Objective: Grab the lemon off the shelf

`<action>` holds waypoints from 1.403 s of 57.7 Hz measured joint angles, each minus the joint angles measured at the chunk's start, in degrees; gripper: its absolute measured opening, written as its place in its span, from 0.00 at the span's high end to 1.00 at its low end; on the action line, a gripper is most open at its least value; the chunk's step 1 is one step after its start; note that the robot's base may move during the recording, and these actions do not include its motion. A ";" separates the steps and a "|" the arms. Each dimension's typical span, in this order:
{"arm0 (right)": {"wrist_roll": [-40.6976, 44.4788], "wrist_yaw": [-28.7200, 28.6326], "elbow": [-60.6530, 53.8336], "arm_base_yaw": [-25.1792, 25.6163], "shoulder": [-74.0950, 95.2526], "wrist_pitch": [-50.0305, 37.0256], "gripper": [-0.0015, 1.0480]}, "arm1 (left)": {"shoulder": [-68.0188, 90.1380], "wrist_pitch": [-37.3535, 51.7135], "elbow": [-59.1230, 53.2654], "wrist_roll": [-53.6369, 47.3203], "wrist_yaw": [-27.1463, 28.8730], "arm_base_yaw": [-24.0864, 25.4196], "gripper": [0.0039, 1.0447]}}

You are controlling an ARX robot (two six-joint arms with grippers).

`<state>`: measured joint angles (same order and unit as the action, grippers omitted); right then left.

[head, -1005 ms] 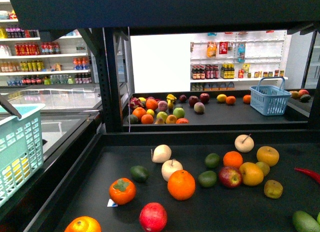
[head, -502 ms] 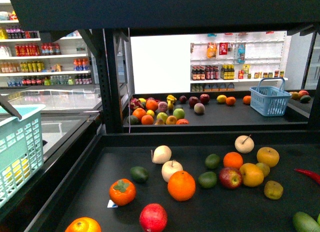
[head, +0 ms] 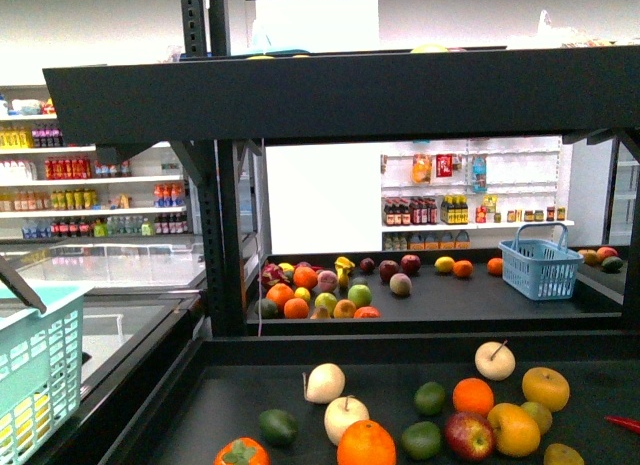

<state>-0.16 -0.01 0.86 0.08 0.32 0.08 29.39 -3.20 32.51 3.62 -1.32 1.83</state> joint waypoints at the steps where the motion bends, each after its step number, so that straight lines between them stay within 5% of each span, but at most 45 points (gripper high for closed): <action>1: 0.00 0.00 0.00 0.00 0.00 0.00 0.02 | -2.95 -0.74 -2.54 -0.87 0.15 -0.94 0.44; 18: 0.00 -0.09 0.00 0.00 -0.04 0.00 0.02 | -19.19 -0.33 -19.30 -2.64 1.27 -1.64 0.98; 81: 0.00 -0.02 0.00 0.00 -0.04 0.00 0.02 | -29.09 2.89 -31.74 -2.99 1.31 -1.66 0.94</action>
<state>-0.16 -0.03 0.86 0.08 0.27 0.08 0.30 -0.32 0.78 0.62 -0.01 0.16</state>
